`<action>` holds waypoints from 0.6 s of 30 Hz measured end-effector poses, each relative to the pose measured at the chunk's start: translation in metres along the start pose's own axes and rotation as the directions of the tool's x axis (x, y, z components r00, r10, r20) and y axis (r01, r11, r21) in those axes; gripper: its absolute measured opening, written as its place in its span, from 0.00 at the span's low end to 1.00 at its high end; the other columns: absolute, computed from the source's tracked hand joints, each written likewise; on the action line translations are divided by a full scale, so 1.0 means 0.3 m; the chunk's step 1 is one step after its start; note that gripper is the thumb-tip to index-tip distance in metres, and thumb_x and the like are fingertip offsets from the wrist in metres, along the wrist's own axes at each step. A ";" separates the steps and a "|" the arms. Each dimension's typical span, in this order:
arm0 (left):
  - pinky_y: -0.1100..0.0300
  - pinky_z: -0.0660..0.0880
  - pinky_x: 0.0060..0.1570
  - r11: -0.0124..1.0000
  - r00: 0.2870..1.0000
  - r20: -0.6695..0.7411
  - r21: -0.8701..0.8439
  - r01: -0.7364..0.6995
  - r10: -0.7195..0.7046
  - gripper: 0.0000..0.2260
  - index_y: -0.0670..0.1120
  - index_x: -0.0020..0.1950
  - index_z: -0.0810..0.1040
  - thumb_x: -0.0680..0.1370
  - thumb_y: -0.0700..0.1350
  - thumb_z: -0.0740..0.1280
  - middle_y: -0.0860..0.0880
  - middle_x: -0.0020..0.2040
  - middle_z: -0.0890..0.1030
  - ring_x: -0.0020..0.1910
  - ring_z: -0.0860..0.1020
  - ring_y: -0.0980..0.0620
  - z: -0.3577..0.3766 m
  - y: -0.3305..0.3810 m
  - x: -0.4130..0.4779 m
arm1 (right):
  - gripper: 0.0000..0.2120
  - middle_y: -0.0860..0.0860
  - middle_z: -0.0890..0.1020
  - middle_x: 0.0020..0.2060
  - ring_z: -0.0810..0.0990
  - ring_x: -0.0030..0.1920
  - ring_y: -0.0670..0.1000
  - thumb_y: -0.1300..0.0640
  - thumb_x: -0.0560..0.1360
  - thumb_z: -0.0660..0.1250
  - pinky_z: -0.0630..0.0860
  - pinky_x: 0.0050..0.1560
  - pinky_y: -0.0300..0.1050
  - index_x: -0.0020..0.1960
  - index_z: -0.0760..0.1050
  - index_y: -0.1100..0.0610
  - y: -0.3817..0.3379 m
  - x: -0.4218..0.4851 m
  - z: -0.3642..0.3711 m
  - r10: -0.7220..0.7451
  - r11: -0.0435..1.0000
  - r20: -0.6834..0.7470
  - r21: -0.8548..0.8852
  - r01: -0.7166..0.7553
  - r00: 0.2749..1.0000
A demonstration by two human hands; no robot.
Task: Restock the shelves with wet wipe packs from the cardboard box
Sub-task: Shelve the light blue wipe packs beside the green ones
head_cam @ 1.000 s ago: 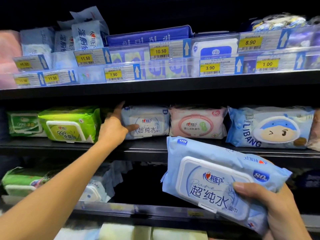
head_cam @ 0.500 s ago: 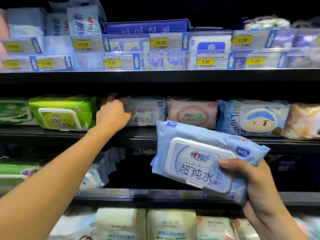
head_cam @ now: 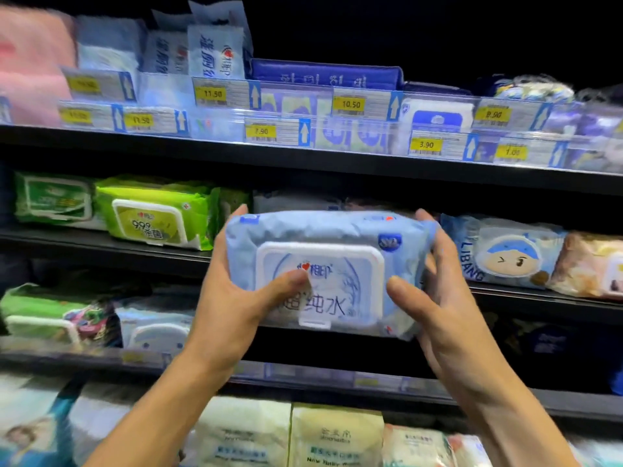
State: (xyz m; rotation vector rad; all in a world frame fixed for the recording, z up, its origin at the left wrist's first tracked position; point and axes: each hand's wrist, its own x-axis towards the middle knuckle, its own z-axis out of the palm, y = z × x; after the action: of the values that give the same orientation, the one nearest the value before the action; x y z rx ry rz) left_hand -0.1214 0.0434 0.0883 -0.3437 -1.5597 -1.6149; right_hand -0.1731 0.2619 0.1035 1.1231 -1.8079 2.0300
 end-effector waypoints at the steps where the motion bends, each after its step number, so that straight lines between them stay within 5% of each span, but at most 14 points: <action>1: 0.53 0.78 0.60 1.000 1.000 -0.029 -0.021 -0.004 0.003 0.44 0.58 0.72 0.69 0.59 0.55 0.83 0.51 0.65 0.81 0.64 0.80 0.50 -0.017 0.014 0.005 | 0.56 0.39 0.73 0.74 0.75 0.72 0.46 0.33 0.58 0.81 0.71 0.72 0.56 0.79 0.57 0.37 -0.003 0.013 0.002 -0.020 0.999 0.028 -0.037 0.021 0.999; 4: 0.52 0.81 0.57 0.999 0.994 -0.112 -0.054 -0.002 -0.004 0.41 0.49 0.74 0.69 0.64 0.48 0.81 0.46 0.63 0.82 0.61 0.81 0.45 -0.078 0.020 0.040 | 0.55 0.37 0.65 0.78 0.71 0.74 0.43 0.33 0.57 0.82 0.70 0.73 0.56 0.76 0.54 0.24 -0.012 0.055 0.021 -0.048 0.993 0.115 -0.103 0.060 0.992; 8: 0.50 0.78 0.61 0.995 0.998 -0.051 0.096 -0.022 0.027 0.42 0.54 0.75 0.67 0.64 0.54 0.81 0.53 0.64 0.81 0.63 0.80 0.53 -0.137 0.009 0.088 | 0.51 0.36 0.77 0.68 0.76 0.69 0.40 0.50 0.64 0.81 0.76 0.67 0.43 0.78 0.56 0.30 -0.006 0.131 0.092 -0.137 0.965 0.214 -0.191 0.178 0.967; 10: 0.60 0.77 0.60 0.987 1.000 0.017 0.161 -0.025 0.022 0.41 0.55 0.76 0.64 0.68 0.54 0.80 0.61 0.64 0.80 0.63 0.79 0.62 -0.151 -0.002 0.121 | 0.49 0.36 0.80 0.63 0.80 0.64 0.41 0.54 0.63 0.80 0.79 0.60 0.39 0.76 0.61 0.33 0.011 0.163 0.113 -0.154 0.961 0.203 -0.198 0.195 0.967; 14: 0.72 0.63 0.70 0.920 0.978 0.210 0.385 -0.080 -0.003 0.41 0.58 0.80 0.56 0.72 0.59 0.72 0.66 0.79 0.57 0.73 0.63 0.69 -0.174 -0.026 0.219 | 0.41 0.39 0.82 0.59 0.83 0.59 0.43 0.56 0.63 0.81 0.81 0.52 0.37 0.71 0.68 0.40 0.074 0.210 0.114 -0.183 0.947 0.149 -0.238 0.215 0.972; 18: 0.75 0.69 0.62 0.873 0.965 0.257 0.481 -0.086 -0.047 0.47 0.57 0.82 0.47 0.72 0.57 0.73 0.85 0.60 0.66 0.63 0.69 0.78 -0.190 -0.064 0.313 | 0.36 0.42 0.79 0.62 0.81 0.60 0.44 0.59 0.67 0.81 0.82 0.52 0.39 0.67 0.67 0.41 0.140 0.282 0.111 -0.204 0.923 0.116 -0.309 0.230 0.972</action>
State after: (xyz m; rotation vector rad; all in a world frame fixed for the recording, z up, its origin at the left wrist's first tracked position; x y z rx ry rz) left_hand -0.1724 -0.0465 0.1303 -0.2993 -2.0943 -1.1293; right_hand -0.2436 0.1940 0.1248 1.2560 -1.8693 1.5200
